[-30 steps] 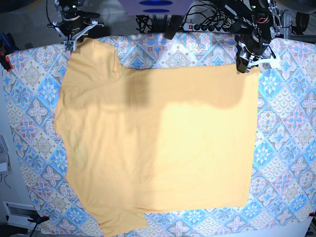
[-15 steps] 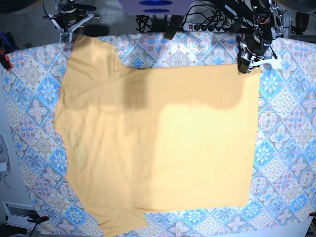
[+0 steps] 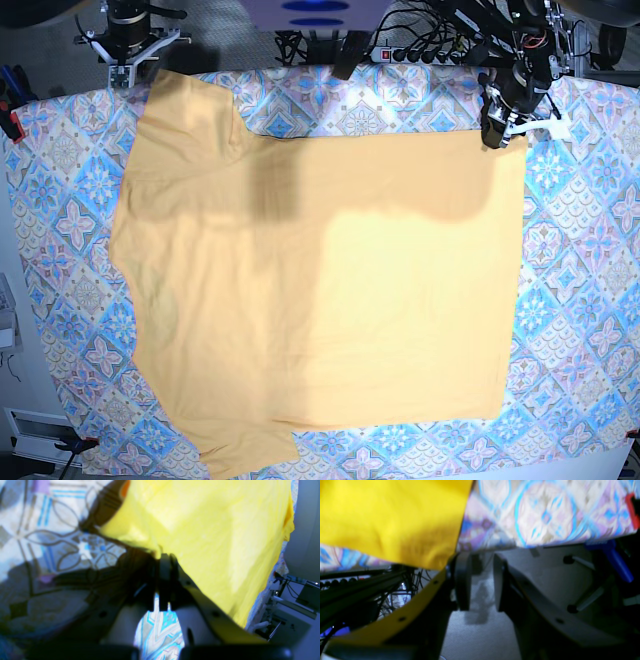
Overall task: Fold the T-shirt properly
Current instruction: 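Lower the right gripper onto the other shoulder corner and grasp it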
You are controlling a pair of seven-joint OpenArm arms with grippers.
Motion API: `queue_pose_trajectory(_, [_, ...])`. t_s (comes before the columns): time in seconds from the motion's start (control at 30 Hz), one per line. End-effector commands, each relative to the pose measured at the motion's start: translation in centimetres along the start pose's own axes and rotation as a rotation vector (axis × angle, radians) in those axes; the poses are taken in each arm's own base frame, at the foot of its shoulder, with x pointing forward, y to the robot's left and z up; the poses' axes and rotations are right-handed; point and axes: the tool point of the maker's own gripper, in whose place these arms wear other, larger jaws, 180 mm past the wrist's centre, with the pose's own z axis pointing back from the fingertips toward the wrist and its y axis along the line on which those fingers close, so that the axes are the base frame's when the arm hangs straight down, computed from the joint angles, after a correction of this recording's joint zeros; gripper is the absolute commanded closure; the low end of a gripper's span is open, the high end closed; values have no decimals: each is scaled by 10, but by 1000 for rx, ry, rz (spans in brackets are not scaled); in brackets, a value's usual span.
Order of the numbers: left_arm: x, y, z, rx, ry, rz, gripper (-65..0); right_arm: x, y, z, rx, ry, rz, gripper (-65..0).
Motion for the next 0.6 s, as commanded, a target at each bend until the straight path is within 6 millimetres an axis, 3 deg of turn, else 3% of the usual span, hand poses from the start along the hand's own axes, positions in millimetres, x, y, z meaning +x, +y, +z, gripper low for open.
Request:
queue_pose_trajectory(0.0, [6,0,2,3,-9,-17,0,3,-4,3,-7,-13,4,-152])
queue_pose_trajectory(0.37, [6,-1,1,1,-8,-18,0,66,6,-35,-5,-70,-49,-175])
queue_pose_trajectory(0.57, [6,-1,2,1,-9,-17,0,64,7,-53,-8,-28,-70,-204])
